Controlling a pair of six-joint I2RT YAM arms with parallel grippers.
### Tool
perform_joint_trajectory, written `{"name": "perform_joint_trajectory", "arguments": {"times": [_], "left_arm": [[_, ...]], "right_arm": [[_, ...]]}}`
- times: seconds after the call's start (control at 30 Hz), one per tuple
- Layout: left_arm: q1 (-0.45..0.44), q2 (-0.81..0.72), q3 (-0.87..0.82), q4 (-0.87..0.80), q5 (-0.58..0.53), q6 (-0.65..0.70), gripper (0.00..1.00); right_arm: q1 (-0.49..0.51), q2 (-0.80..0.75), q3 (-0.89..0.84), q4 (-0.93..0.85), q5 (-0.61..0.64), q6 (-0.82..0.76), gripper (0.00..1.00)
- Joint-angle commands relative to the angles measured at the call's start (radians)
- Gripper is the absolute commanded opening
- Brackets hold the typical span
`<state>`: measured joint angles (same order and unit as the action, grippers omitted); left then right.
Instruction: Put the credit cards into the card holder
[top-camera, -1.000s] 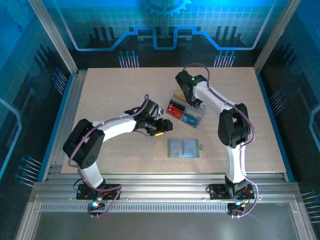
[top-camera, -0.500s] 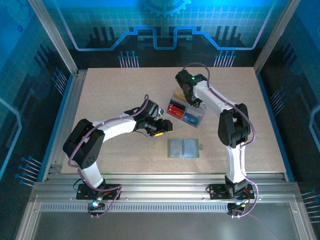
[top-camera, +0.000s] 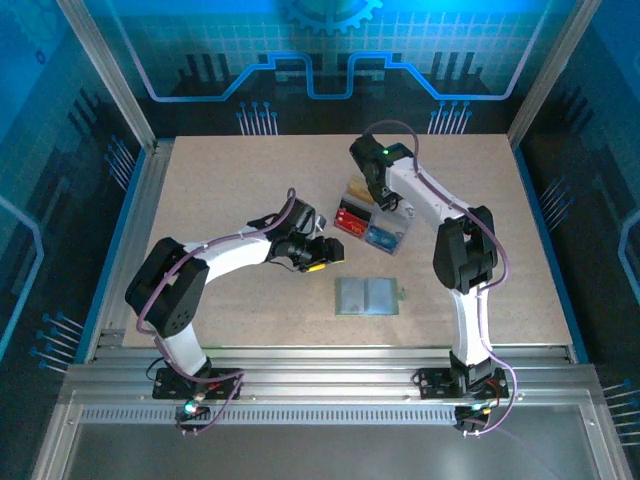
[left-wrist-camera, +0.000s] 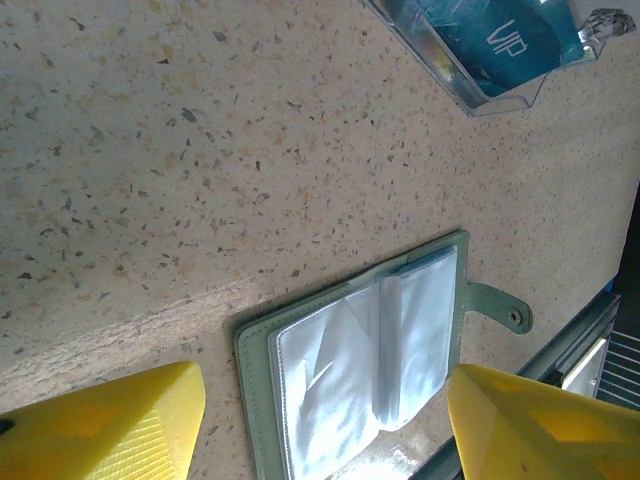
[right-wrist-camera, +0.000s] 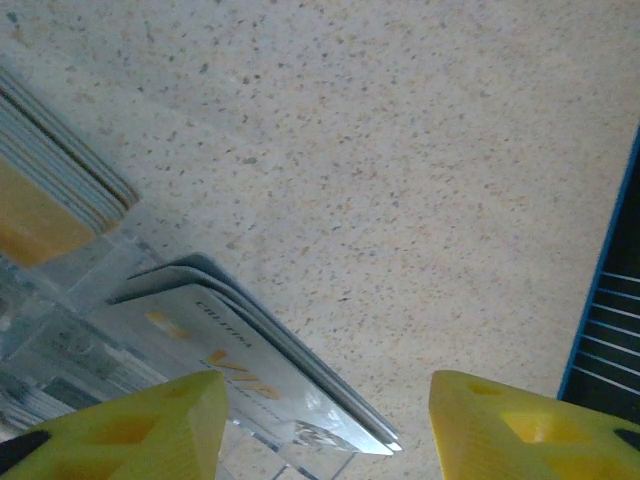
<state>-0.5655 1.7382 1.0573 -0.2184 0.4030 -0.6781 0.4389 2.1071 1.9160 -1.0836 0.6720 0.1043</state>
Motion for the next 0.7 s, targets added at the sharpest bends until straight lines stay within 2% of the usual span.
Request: {"name": "perform_joint_trajectory", "arguments": {"times": [0.0,0.1,0.2,0.5,0.67], "left_arm": [[0.01,-0.027,0.016,0.014,0.05,-0.002,0.67],[0.019,-0.008,0.045,0.016,0.062,-0.012,0.67],[0.029,0.015,0.08,0.01,0.062,-0.018,0.68],[0.059,0.13,0.215,0.025,0.098,-0.058,0.7],[0.07,0.2,0.275,0.034,0.107,-0.071,0.7]], "right_arm": [[-0.053,-0.013,-0.023,-0.001,-0.128,0.047,0.59],[-0.097,-0.068,-0.087,0.068,-0.317,0.075,0.61],[-0.136,-0.117,-0.156,0.125,-0.426,0.104,0.64],[-0.16,-0.161,-0.228,0.148,-0.56,0.129,0.64],[-0.138,-0.204,-0.285,0.143,-0.561,0.153,0.62]]}}
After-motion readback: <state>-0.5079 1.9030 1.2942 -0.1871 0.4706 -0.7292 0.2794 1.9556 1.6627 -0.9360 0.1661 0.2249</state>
